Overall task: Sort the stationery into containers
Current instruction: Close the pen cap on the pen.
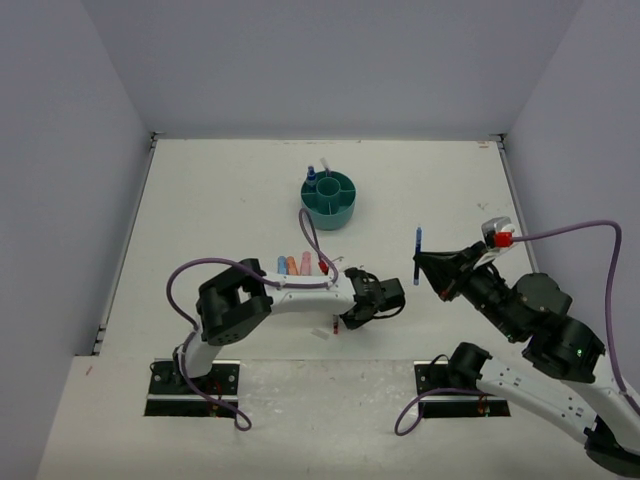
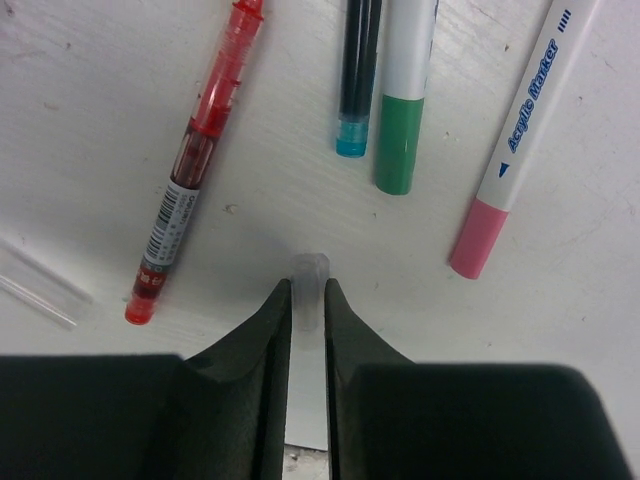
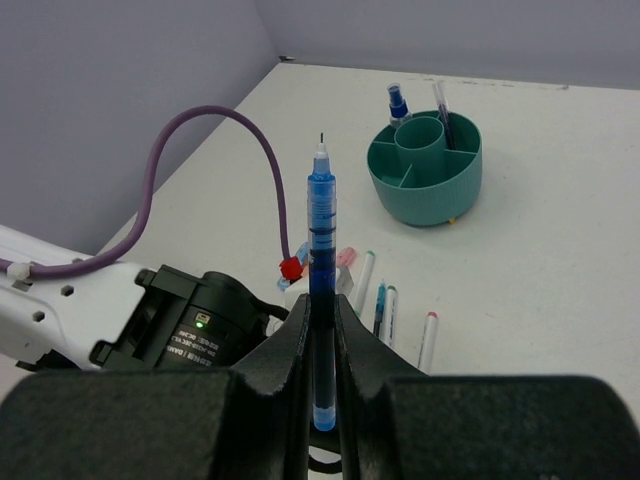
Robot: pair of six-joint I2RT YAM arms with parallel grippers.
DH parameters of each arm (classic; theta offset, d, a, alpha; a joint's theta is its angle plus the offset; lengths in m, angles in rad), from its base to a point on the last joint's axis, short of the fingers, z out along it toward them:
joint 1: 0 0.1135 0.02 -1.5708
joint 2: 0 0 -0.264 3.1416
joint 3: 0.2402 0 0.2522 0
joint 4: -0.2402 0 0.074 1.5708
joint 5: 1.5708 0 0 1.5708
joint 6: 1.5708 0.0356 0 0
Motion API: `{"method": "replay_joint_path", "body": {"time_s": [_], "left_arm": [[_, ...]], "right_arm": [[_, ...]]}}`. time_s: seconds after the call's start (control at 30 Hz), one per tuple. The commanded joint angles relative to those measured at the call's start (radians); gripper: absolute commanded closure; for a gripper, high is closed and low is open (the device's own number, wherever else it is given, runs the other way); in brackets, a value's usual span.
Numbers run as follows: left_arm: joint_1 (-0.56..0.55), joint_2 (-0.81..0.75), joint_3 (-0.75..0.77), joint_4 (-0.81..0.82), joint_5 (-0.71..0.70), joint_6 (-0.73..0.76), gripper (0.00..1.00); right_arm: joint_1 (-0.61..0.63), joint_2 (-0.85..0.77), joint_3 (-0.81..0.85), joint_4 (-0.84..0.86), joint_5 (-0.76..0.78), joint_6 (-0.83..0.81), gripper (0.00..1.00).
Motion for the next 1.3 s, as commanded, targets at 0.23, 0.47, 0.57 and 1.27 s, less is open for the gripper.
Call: {"method": "replay_joint_path", "body": {"time_s": [0.23,0.47,0.57,1.27], "left_arm": [[0.028,-0.415,-0.287,0.411,-0.268,0.635,1.00],[0.089,-0.650,-0.315,0.485,-0.445,0.985,1.00],[0.132,-0.807,-0.386,0.646,-0.394,1.208,1.00],[0.134,-1.339,-0.815,1.288,-0.079,1.419,1.00]], "right_arm": [[0.000,0.012,-0.087,0.039,0.010,0.063,1.00],[0.001,0.076,-0.205,0.245,-0.198,0.101,1.00],[0.001,0.072,-0.303,0.492,-0.306,0.131,1.00],[0.018,0.479,-0.338,1.056,-0.584,0.257,1.00]]}}
